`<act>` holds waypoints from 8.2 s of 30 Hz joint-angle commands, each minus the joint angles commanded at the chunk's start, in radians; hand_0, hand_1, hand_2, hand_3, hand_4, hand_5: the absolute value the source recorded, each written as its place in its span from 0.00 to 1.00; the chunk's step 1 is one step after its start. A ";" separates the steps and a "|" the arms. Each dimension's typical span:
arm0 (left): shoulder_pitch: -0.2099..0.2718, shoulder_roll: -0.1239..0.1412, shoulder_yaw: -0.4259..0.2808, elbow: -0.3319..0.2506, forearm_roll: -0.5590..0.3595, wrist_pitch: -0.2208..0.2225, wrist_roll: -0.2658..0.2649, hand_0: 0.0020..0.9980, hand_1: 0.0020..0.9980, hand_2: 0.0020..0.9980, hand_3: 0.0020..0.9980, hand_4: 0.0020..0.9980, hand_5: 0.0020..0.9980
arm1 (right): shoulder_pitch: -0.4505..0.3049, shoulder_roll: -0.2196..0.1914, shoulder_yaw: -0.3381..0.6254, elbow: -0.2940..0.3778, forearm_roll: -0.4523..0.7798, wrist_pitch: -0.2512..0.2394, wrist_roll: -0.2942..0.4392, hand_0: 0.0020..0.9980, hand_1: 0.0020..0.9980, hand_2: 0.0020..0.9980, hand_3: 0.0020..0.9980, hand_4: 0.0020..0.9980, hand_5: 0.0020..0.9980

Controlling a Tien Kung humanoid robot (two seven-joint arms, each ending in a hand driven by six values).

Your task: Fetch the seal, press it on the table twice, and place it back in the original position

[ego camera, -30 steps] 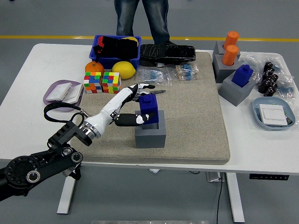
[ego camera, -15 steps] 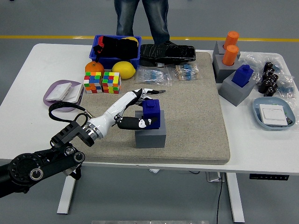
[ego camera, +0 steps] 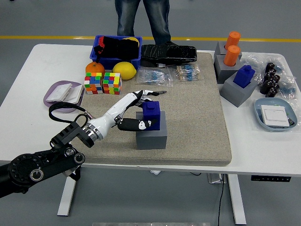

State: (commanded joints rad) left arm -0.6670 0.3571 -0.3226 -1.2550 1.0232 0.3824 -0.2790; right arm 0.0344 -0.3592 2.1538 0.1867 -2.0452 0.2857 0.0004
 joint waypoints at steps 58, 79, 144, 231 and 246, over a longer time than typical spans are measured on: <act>-0.001 -0.020 0.012 0.020 -0.010 0.008 -0.009 0.58 0.48 0.47 0.84 0.59 0.00 | 0.009 -0.002 -0.005 0.005 0.007 0.000 0.001 0.78 0.68 0.66 0.62 0.79 0.45; 0.001 -0.023 0.016 0.036 -0.022 0.009 -0.017 0.58 0.49 0.50 0.84 0.60 0.00 | 0.010 -0.002 -0.006 0.007 0.009 0.000 0.002 0.78 0.68 0.66 0.61 0.79 0.45; -0.001 -0.018 -0.016 0.012 -0.030 -0.052 0.005 0.71 0.77 0.76 0.85 0.84 0.00 | 0.007 0.002 0.004 0.007 0.010 0.006 0.001 0.78 0.68 0.66 0.61 0.79 0.44; 0.204 0.232 -0.779 0.210 0.003 -0.122 0.043 0.96 0.99 0.97 0.97 0.97 0.53 | 0.013 0.012 0.060 0.003 -0.038 -0.014 -0.008 0.79 0.68 0.66 0.61 0.79 0.44; 0.222 0.232 -0.799 0.200 0.004 -0.121 0.039 0.96 0.99 0.97 0.97 0.96 0.52 | 0.015 0.012 0.054 0.002 -0.039 -0.016 -0.009 0.78 0.68 0.66 0.61 0.79 0.44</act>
State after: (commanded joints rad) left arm -0.4448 0.5894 -1.1220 -1.0549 1.0269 0.2609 -0.2403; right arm 0.0489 -0.3472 2.2078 0.1883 -2.0847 0.2695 -0.0090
